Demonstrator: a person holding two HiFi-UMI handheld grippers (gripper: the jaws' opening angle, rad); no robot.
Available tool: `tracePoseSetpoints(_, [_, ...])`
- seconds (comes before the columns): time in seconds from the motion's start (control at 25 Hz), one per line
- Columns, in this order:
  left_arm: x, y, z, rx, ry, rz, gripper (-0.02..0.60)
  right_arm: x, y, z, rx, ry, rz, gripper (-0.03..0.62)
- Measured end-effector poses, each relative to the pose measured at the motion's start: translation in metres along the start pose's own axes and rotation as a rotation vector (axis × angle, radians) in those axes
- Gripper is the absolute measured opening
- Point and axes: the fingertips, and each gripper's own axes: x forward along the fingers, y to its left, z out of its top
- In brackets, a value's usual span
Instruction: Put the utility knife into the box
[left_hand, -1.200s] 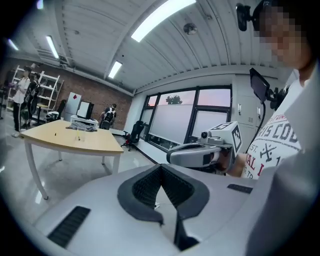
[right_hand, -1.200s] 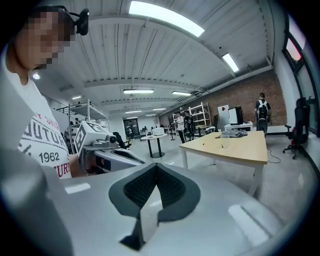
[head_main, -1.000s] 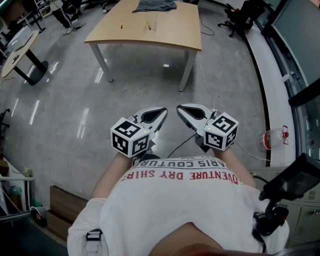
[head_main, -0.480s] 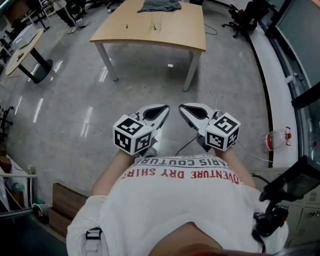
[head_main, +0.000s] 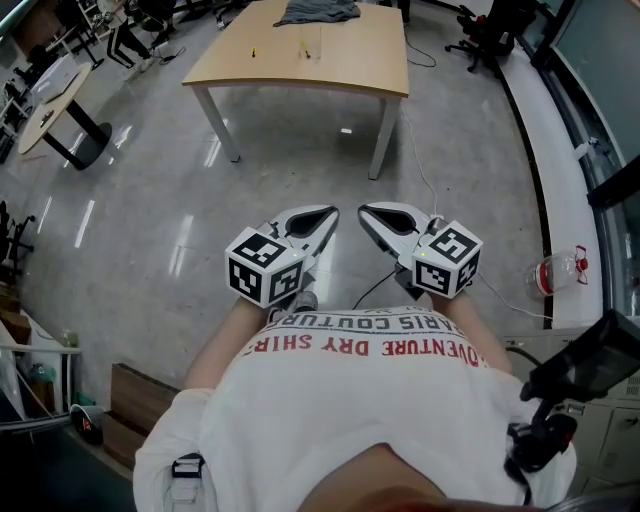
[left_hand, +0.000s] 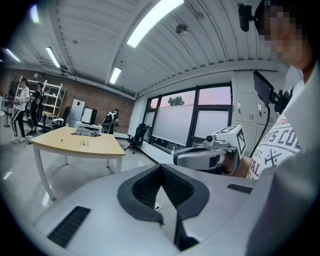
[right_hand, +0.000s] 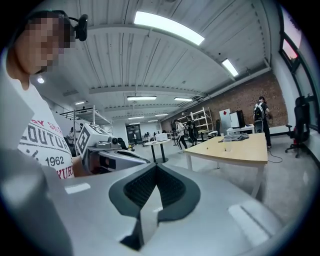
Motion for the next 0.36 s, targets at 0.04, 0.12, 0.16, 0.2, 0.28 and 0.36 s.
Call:
tracePoseSetpoints(0.04, [-0.001, -0.004, 0.000, 0.004, -0.001, 0.000, 0.003, -0.004, 0.002, 0.000, -0.003, -0.002, -0.001, 0.002])
tracePoseSetpoints(0.12, [-0.002, -0.012, 0.000, 0.008, -0.002, 0.000, 0.002, -0.010, 0.006, 0.000, -0.011, -0.003, -0.004, 0.002])
tracePoseSetpoints(0.16, [-0.002, -0.015, 0.000, 0.009, -0.002, -0.001, 0.003, -0.013, 0.007, 0.000, -0.014, -0.003, -0.005, 0.002])
tracePoseSetpoints(0.2, [-0.002, -0.018, 0.000, 0.010, -0.002, -0.001, 0.002, -0.017, 0.008, 0.000, -0.016, -0.004, -0.006, 0.002])
tracePoseSetpoints(0.28, [-0.003, -0.025, 0.001, 0.012, -0.002, -0.001, 0.002, -0.023, 0.010, 0.001, -0.017, -0.006, -0.006, 0.002])
tracePoseSetpoints(0.36, [-0.003, -0.033, 0.001, 0.015, -0.001, -0.002, 0.002, -0.029, 0.013, 0.002, -0.018, -0.008, -0.005, 0.002])
